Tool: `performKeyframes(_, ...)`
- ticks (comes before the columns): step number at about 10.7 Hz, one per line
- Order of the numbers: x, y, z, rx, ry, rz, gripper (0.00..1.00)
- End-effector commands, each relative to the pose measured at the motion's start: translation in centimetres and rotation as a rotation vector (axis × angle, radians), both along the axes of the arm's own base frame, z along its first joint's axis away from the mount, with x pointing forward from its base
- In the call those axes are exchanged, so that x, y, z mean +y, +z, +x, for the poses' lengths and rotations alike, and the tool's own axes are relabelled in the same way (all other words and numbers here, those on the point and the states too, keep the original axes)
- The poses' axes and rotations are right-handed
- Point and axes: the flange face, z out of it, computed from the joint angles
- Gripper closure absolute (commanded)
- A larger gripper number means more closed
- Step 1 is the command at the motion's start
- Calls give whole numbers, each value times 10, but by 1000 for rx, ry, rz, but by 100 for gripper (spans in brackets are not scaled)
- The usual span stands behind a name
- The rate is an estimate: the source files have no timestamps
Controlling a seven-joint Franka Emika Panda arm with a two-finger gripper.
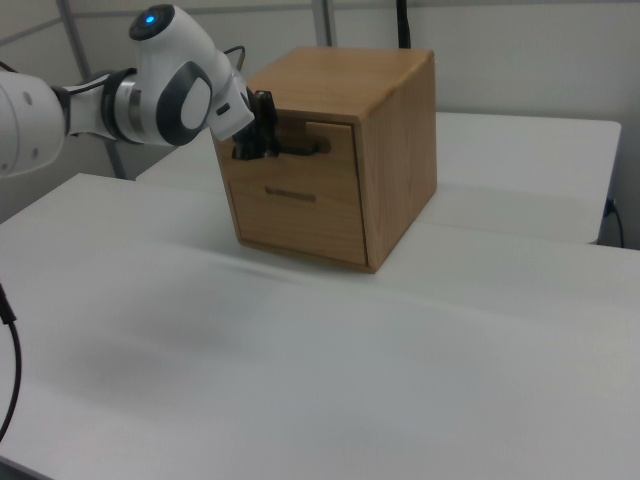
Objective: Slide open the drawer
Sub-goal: 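Pull the handle away from the cabinet, sliding the upper drawer out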
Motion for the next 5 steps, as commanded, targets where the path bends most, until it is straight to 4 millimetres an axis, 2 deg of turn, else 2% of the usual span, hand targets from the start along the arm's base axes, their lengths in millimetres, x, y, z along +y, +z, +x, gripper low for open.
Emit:
performKeyframes(1,1,11,-66,24,-27,9,99)
performKeyframes(5,-6,22,-132,88,-58,15,98)
